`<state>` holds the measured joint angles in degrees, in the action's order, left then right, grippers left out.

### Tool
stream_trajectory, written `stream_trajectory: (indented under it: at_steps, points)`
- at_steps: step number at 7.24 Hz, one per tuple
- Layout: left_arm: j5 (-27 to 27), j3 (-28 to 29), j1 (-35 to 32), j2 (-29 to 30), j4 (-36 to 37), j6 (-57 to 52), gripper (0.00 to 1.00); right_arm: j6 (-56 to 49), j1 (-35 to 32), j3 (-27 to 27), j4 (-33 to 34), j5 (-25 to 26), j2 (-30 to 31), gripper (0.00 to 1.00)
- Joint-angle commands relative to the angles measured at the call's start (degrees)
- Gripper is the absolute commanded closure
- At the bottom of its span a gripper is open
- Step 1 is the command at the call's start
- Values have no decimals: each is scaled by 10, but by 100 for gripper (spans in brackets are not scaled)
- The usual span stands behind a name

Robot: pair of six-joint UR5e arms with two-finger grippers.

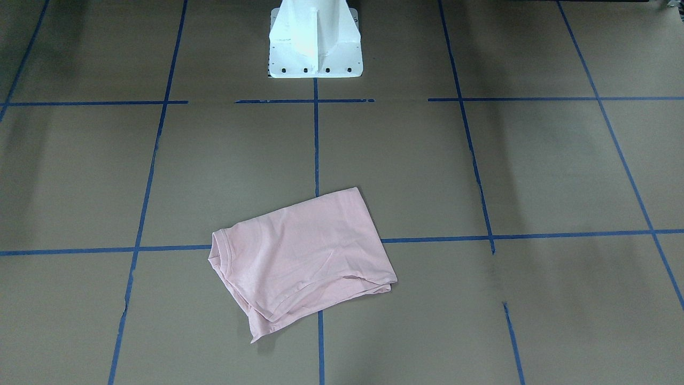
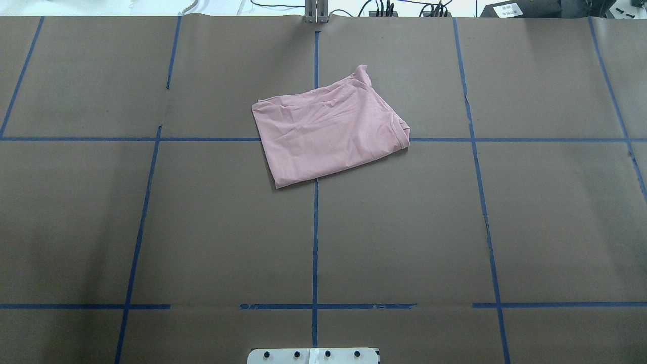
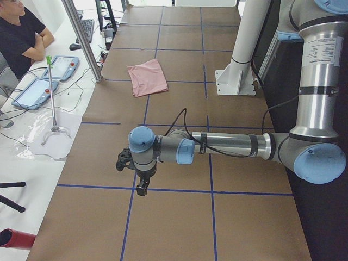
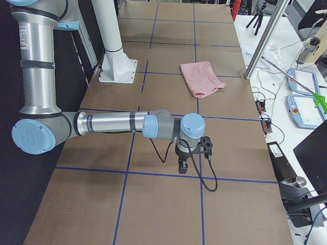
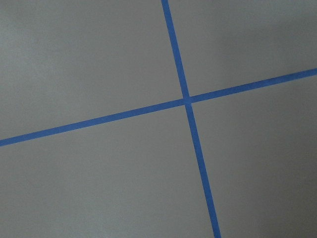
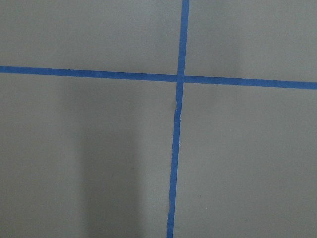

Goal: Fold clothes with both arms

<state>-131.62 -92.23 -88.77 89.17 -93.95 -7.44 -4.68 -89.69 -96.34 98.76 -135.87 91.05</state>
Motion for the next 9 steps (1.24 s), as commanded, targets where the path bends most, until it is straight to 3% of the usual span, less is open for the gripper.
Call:
stream_trajectory:
  at_steps: [1, 9]
  points:
    - [0, -1, 0, 1, -1, 33, 0, 14, -10, 0, -1, 0, 1, 0]
    - [-24, -1, 1, 4, -3, 80, 0, 19, -34, 0, 0, -1, 4, 0]
